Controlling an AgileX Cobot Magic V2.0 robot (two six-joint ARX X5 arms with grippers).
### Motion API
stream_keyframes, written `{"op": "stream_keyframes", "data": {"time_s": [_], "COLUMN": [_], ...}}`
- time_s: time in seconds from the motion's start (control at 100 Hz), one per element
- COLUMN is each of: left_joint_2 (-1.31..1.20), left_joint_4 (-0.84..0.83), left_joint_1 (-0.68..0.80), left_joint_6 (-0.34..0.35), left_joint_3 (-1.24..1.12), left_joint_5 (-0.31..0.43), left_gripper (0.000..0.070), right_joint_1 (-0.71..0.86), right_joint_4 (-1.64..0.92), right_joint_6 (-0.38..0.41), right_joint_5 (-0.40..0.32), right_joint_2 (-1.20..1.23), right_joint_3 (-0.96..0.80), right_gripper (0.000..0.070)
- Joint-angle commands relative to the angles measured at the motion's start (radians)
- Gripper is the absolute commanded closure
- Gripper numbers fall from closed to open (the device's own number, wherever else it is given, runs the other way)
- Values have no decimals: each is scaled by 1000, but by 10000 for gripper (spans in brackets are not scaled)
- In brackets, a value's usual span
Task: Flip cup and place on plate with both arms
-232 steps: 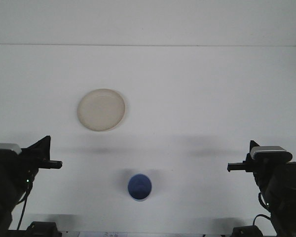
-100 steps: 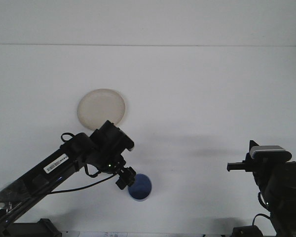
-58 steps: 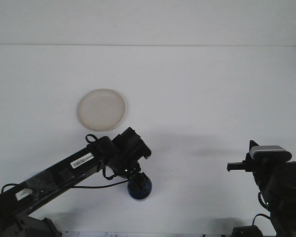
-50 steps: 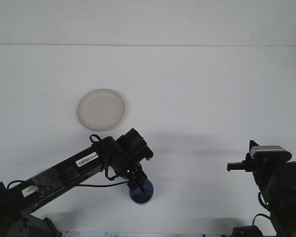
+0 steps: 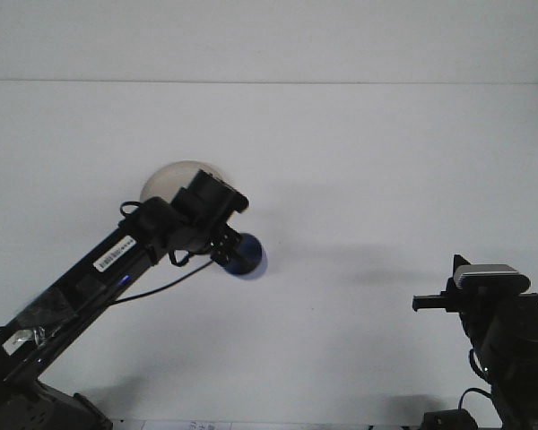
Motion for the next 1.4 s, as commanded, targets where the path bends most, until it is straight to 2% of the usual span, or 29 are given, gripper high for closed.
{"op": "stream_keyframes", "data": {"time_s": [0.0, 0.17, 0.34, 0.56, 0.9, 0.94, 1.02, 1.08, 1.2, 1.32, 1.39], "left_joint_2": [15, 67, 166, 266, 303, 303, 303, 303, 303, 302, 300], "left_joint_4": [11, 58, 67, 108, 146, 150, 149, 146, 151, 180, 199], "left_joint_1": [58, 262, 388, 443, 449, 449, 454, 455, 457, 462, 466], "left_joint_6": [-15, -8, -10, -11, -10, -11, -11, -11, -11, -12, -40], "left_joint_3": [60, 137, 156, 156, 156, 156, 156, 156, 156, 172, 200], "left_joint_5": [-45, -68, -68, -68, -68, -68, -68, -68, -67, -67, -67], "left_gripper": [696, 696, 696, 696, 679, 654, 506, 427, 334, 182, 156], "right_joint_1": [0, 0, 0, 0, 0, 0, 0, 0, 0, 0, 0], "right_joint_4": [5, 4, 5, 5, 5, 5, 4, 4, 4, 4, 4], "right_joint_6": [14, 14, 14, 14, 14, 14, 14, 14, 14, 14, 14], "right_joint_5": [3, 3, 3, 3, 3, 3, 3, 3, 3, 3, 3], "right_joint_2": [7, 7, 7, 7, 7, 7, 7, 7, 7, 7, 7], "right_joint_3": [10, 10, 10, 10, 10, 10, 10, 10, 10, 10, 10], "right_gripper": [700, 700, 700, 700, 700, 700, 700, 700, 700, 700, 700]}}
